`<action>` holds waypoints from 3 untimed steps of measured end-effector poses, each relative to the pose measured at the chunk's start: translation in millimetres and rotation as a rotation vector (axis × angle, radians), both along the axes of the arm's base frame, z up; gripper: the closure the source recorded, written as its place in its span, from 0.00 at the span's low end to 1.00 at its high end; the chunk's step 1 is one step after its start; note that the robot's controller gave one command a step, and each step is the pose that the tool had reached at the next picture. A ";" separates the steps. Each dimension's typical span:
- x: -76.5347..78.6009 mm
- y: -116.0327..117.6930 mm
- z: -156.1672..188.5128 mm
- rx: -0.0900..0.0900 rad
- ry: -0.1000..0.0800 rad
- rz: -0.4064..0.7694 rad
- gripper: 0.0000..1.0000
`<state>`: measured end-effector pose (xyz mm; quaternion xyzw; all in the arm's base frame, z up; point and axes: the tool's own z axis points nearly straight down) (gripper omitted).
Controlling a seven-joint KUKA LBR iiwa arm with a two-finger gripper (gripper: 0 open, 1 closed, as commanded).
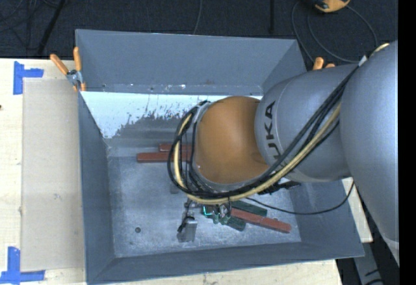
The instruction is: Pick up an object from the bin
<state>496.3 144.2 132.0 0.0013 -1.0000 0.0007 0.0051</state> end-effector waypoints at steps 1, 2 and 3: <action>2.1 -0.4 4.0 0.001 -0.008 -0.004 0.00; 19.9 -2.1 -9.1 0.005 -0.016 -0.015 0.00; 36.8 -9.5 -30.1 0.005 -0.017 -0.026 0.00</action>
Offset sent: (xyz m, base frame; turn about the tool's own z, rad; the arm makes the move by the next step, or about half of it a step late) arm 0.0617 -0.0160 -0.0620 0.0565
